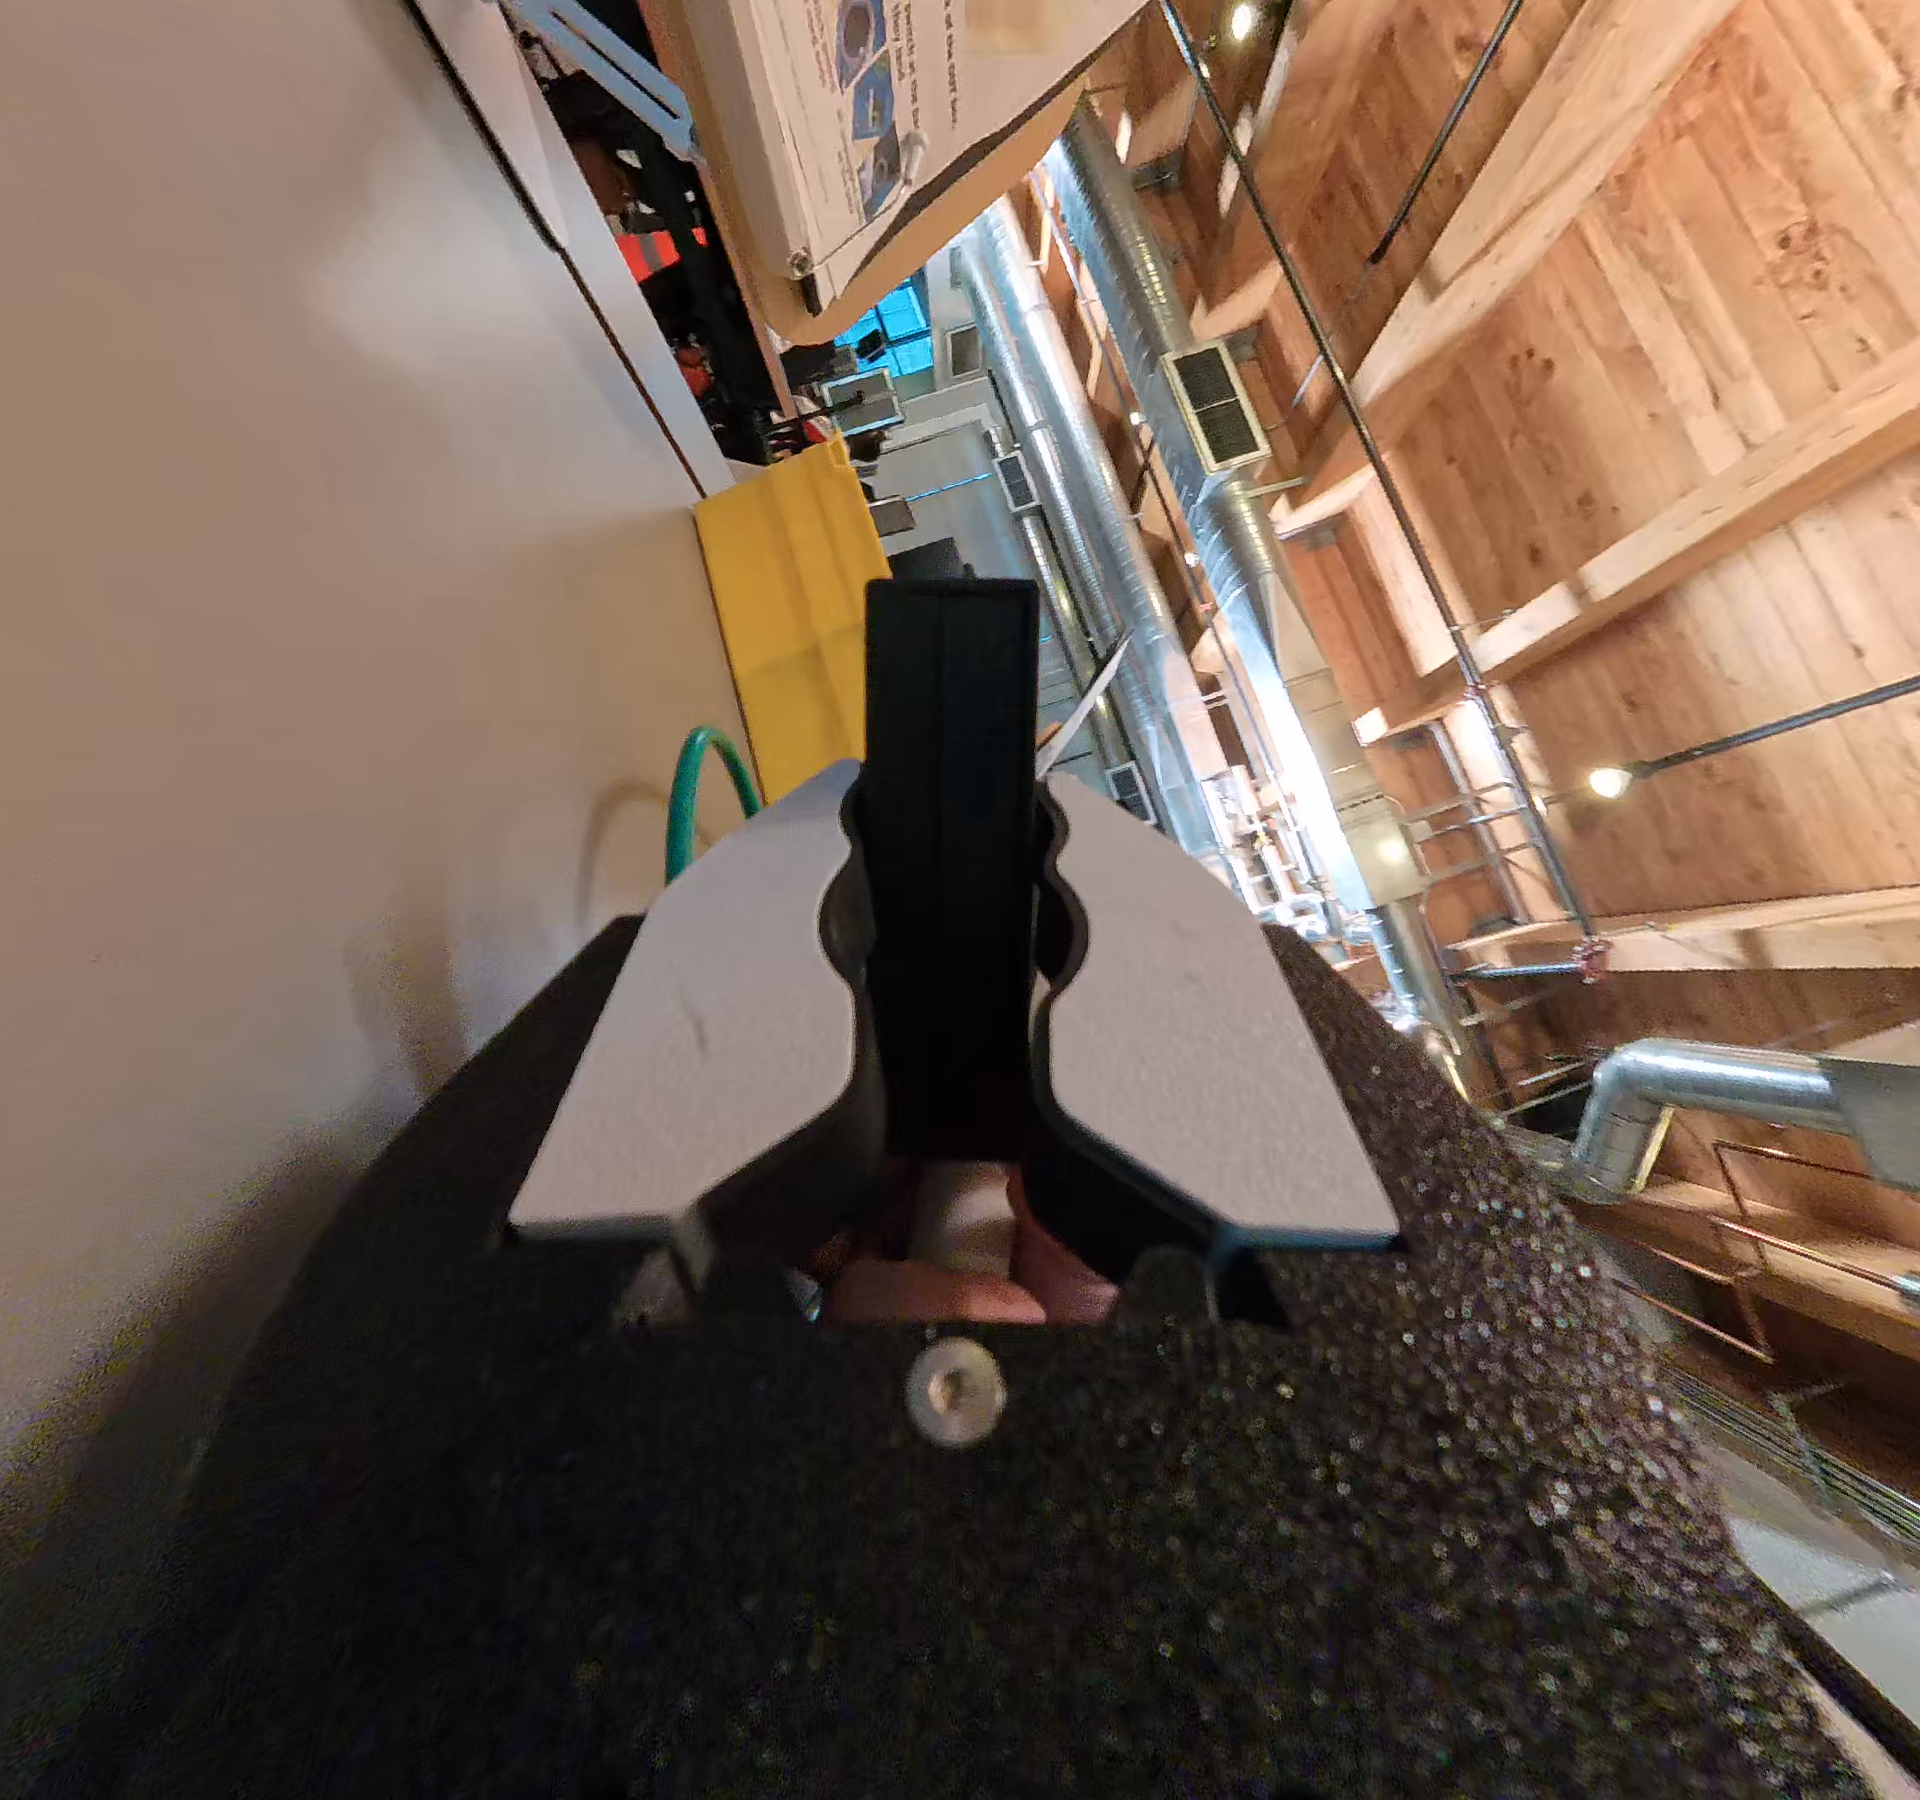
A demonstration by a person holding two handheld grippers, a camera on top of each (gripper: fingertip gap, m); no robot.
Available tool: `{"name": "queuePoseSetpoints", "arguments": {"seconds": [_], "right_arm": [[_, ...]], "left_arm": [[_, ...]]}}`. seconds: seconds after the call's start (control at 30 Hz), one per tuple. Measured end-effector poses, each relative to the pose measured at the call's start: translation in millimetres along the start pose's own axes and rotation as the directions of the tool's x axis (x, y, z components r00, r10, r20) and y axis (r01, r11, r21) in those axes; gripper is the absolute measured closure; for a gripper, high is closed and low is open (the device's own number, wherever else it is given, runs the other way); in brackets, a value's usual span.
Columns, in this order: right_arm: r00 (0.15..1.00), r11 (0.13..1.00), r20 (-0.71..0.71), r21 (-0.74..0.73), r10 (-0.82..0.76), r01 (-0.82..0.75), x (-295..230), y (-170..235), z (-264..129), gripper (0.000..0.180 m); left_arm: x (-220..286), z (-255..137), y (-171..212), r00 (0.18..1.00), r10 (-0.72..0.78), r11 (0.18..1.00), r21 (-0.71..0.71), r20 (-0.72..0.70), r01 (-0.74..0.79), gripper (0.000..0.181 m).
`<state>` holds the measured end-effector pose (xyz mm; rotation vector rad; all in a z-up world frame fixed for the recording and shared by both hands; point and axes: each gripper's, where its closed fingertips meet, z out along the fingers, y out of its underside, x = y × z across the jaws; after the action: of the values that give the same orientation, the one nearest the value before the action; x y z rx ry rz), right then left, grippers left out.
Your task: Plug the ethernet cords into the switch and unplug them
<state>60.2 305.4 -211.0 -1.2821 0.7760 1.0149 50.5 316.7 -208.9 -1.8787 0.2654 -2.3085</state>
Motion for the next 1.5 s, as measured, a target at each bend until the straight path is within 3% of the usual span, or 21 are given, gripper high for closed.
{"name": "queuePoseSetpoints", "arguments": {"seconds": [0.4, 1.03, 1.2, 1.3, 1.5], "right_arm": [[0.995, 0.991, -0.026, 0.101, 0.092, -0.089, -2.4, -3.2, -0.1, 0.166], [0.989, 0.980, -0.023, 0.139, 0.147, -0.143, 1.8, -3.4, -1.0, 0.166], [0.998, 0.990, -0.028, 0.133, 0.050, -0.046, 0.8, -2.9, -2.1, 0.165], [0.997, 0.987, 0.035, 0.142, 0.067, -0.071, -0.1, -3.4, -0.7, 0.165], [0.999, 0.998, 0.037, 0.064, -0.033, 0.030, -11.1, -3.4, 6.1, 0.166]], "left_arm": [[3.5, 0.1, -0.5, 1.000, -0.022, 0.999, 0.044, -0.023, 0.023, 0.154], [0.6, 1.1, 2.3, 1.000, 0.016, 0.999, 0.045, -0.014, -0.015, 0.154], [1.7, 1.5, 3.5, 0.999, 0.034, 0.998, 0.055, -0.021, -0.033, 0.154], [2.9, 1.6, 2.1, 0.996, 0.082, 0.995, 0.058, -0.027, -0.080, 0.154], [11.8, -0.6, -4.6, 0.988, 0.128, 0.991, 0.052, -0.081, -0.124, 0.153]]}}
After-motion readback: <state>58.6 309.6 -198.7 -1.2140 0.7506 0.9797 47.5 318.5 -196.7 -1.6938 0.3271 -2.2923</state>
